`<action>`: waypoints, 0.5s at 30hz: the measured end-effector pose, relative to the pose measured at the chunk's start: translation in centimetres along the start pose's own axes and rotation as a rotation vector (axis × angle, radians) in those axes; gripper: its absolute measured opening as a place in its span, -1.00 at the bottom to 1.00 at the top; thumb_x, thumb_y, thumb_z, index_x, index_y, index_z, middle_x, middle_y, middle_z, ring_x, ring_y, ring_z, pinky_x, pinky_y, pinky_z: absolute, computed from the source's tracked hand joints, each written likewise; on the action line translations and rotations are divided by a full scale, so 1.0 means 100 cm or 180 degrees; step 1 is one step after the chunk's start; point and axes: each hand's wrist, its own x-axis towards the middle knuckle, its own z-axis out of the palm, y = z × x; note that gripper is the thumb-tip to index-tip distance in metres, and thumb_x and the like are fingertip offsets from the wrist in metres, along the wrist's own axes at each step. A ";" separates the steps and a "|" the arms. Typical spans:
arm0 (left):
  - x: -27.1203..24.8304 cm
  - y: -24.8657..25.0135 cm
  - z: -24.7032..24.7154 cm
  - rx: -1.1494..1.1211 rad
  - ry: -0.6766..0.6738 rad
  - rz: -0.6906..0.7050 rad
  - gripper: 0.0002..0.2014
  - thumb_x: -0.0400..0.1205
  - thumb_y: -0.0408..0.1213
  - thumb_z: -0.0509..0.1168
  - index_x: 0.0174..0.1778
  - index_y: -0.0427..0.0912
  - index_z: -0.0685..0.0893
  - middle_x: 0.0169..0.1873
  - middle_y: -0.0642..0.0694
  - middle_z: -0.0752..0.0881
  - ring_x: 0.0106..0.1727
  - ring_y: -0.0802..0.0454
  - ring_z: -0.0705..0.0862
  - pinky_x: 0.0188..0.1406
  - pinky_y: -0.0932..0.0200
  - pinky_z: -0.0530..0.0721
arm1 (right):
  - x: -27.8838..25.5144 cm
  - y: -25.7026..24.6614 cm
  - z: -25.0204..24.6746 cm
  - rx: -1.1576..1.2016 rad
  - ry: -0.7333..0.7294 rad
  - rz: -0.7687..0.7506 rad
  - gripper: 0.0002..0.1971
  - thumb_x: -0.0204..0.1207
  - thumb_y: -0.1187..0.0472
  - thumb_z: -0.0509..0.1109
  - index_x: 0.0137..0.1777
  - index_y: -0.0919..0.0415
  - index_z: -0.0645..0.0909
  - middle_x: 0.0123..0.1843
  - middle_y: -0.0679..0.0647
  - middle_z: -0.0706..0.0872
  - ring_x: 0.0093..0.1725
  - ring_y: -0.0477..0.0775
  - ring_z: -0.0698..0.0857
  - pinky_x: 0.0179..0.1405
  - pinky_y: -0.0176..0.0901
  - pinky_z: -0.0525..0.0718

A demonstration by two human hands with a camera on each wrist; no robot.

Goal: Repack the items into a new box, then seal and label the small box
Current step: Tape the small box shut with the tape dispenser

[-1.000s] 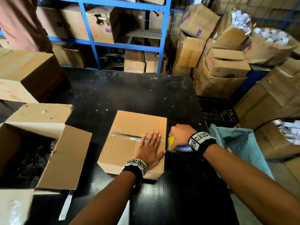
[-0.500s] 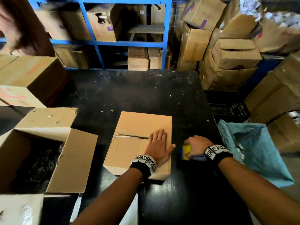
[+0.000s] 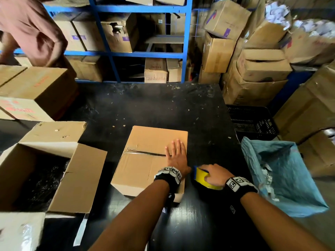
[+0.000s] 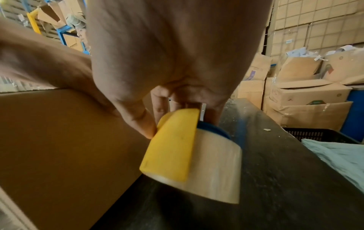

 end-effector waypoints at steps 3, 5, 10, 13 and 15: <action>-0.005 -0.013 -0.005 -0.0335 -0.0098 0.0209 0.10 0.56 0.41 0.15 0.72 -0.26 -0.24 0.71 -0.19 -0.32 0.71 -0.25 -0.33 0.63 -0.32 -0.32 | -0.007 0.003 0.022 0.0122 0.0095 0.0028 -0.29 0.47 0.12 0.33 0.68 -0.17 0.35 0.47 0.18 0.67 0.40 0.29 0.65 0.31 0.04 0.66; -0.017 -0.029 -0.006 -0.0340 0.0032 0.0255 -0.04 0.64 0.37 0.03 0.74 -0.22 -0.16 0.73 -0.17 -0.23 0.73 -0.23 -0.26 0.66 -0.27 -0.25 | -0.016 -0.004 0.041 0.0202 0.0160 0.0044 -0.32 0.53 0.13 0.34 0.68 -0.15 0.33 0.50 0.18 0.64 0.43 0.29 0.62 0.36 0.06 0.63; -0.052 -0.087 0.003 0.0071 0.0125 0.0398 -0.17 0.68 0.36 -0.18 0.75 -0.11 -0.16 0.75 -0.08 -0.19 0.74 -0.16 -0.20 0.69 -0.24 -0.16 | -0.036 -0.029 0.097 0.0276 0.0507 0.0149 -0.41 0.62 0.15 0.32 0.67 -0.03 0.38 0.56 0.15 0.59 0.49 0.26 0.60 0.43 0.05 0.60; -0.065 -0.117 0.006 0.0094 0.0152 0.0375 -0.14 0.64 0.41 -0.28 0.75 -0.08 -0.18 0.75 -0.04 -0.18 0.75 -0.13 -0.20 0.68 -0.27 -0.14 | -0.058 -0.053 0.125 0.0307 0.0794 0.0271 -0.59 0.74 0.05 0.19 0.55 0.04 0.50 0.45 0.17 0.70 0.39 0.29 0.67 0.32 0.07 0.62; -0.073 -0.133 0.010 0.0189 0.0195 0.0360 -0.11 0.60 0.45 -0.32 0.75 -0.05 -0.17 0.75 0.00 -0.17 0.75 -0.12 -0.20 0.68 -0.30 -0.13 | -0.071 -0.069 0.145 0.0297 0.1026 0.0368 -0.59 0.82 -0.05 0.06 0.44 0.08 0.60 0.28 0.20 0.79 0.25 0.30 0.74 0.20 0.09 0.63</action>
